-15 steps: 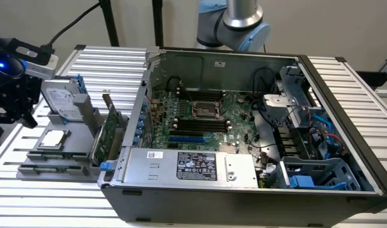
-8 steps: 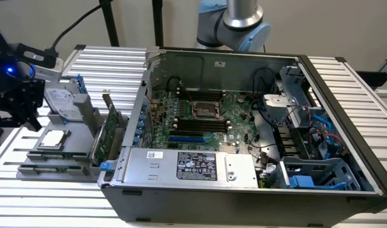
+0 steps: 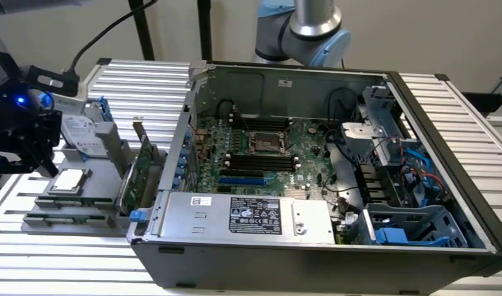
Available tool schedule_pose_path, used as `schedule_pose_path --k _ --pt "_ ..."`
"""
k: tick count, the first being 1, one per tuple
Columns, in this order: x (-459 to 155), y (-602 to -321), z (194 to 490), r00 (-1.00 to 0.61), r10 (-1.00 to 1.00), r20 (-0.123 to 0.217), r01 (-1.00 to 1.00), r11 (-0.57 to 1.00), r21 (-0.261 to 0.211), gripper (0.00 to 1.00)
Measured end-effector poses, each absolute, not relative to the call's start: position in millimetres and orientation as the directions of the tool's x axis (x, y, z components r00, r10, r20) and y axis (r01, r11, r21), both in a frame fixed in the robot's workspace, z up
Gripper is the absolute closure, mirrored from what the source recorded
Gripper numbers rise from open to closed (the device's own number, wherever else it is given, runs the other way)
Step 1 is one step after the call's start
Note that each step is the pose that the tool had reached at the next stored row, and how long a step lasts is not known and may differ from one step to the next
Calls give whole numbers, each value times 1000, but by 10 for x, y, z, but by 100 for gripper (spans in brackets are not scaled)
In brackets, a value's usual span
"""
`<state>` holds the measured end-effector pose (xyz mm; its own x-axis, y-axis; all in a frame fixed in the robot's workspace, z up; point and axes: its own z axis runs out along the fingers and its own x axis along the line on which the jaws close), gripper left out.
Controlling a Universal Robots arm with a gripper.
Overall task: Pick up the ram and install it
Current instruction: 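Pick up the ram and move it above insertion slot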
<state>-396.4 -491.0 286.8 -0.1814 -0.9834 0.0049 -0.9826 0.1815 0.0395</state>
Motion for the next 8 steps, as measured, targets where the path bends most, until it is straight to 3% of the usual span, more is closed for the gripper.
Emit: schedule_pose_path --k 8 --pt "-3963 -4965 2808 -114 -993 5 -993 115 40 100"
